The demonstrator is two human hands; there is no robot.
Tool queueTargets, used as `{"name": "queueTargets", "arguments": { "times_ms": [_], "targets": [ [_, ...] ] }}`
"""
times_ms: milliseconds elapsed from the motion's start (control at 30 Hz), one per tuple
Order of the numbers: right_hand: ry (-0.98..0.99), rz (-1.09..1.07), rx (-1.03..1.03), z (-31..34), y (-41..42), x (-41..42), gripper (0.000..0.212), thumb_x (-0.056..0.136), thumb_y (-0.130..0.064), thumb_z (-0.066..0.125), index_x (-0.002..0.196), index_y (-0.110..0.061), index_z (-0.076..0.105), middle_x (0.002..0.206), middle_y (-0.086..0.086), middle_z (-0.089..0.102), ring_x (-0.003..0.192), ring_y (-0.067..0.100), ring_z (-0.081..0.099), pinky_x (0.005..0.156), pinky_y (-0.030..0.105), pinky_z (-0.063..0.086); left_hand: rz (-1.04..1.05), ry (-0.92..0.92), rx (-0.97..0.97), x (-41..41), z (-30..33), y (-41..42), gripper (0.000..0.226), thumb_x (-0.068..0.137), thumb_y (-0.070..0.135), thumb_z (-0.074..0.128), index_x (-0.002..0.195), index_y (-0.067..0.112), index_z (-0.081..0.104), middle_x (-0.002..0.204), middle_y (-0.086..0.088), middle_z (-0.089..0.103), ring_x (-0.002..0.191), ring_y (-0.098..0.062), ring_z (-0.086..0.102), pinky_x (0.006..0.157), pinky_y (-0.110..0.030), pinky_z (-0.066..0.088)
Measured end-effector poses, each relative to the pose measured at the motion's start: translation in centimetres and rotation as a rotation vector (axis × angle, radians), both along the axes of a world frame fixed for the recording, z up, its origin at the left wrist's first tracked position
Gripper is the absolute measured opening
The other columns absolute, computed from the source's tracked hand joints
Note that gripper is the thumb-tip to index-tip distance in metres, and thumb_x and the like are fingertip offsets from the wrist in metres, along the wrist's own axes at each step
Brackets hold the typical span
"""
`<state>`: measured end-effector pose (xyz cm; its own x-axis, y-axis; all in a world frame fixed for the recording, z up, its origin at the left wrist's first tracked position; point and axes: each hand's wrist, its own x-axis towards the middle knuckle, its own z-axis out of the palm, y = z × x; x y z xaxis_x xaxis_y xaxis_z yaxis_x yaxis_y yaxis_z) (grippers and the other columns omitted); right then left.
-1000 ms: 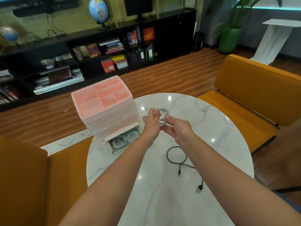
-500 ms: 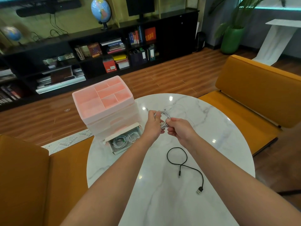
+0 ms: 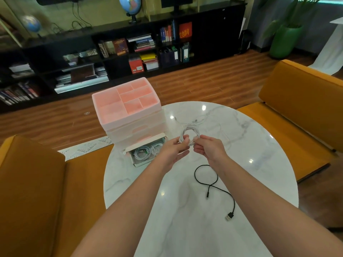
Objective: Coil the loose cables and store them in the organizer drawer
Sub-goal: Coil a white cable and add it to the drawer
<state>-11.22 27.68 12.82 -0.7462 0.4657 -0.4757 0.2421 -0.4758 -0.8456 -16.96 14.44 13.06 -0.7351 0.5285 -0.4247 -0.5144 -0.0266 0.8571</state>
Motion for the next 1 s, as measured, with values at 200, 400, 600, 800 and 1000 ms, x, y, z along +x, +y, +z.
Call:
{"name": "queueTargets", "arguments": {
  "times_ms": [200,400,600,800,1000],
  "targets": [
    [0.007,0.126,-0.121,-0.6,-1.4,-0.7,0.031,0.090,0.003,0.061,0.120,0.011,0.057,0.081,0.014,0.064,0.071,0.018,0.062,0.078,0.029,0.057,0.173,0.030,-0.004,-0.6,-2.3,-1.2,0.031,0.095,0.006,0.060,0.126,0.009,0.062,0.111,-0.007,0.068,0.101,-0.015,0.065,0.086,-0.021,0.054],
    [-0.111,0.266,0.032,-2.8,-4.4,-2.3,0.025,0.091,0.004,0.059,0.114,0.012,0.061,0.074,0.010,0.057,0.060,0.015,0.051,0.061,0.022,0.054,0.348,0.033,-0.199,-1.1,-4.8,-3.4,0.031,0.093,0.007,0.063,0.123,0.008,0.057,0.105,-0.013,0.065,0.081,-0.014,0.064,0.070,-0.020,0.056],
    [-0.172,0.235,0.256,-5.5,-7.1,-4.6,0.034,0.082,-0.014,0.076,0.108,-0.002,0.059,0.078,0.015,0.066,0.051,0.018,0.056,0.060,0.032,0.055,0.471,-0.023,-0.282,-2.5,-6.2,-5.7,0.033,0.091,0.009,0.066,0.120,0.010,0.049,0.107,-0.016,0.063,0.078,-0.021,0.064,0.075,-0.029,0.057],
    [-0.241,0.282,0.605,-7.1,-8.1,-7.9,0.031,0.081,-0.033,0.077,0.103,-0.015,0.067,0.100,0.005,0.070,0.082,0.020,0.067,0.070,0.026,0.047,0.521,-0.025,-0.313,-4.2,-7.9,-6.5,0.040,0.086,0.018,0.073,0.118,0.007,0.053,0.081,-0.009,0.064,0.065,-0.019,0.062,0.069,-0.026,0.059],
    [-0.258,0.334,0.660,-9.1,-8.0,-10.2,0.033,0.087,-0.038,0.069,0.110,-0.013,0.070,0.103,0.006,0.072,0.084,0.021,0.063,0.070,0.026,0.042,0.475,0.082,-0.466,-7.0,-9.5,-6.2,0.044,0.084,0.020,0.076,0.119,0.001,0.057,0.092,-0.006,0.067,0.072,-0.020,0.068,0.089,-0.042,0.056]
  ]
}}
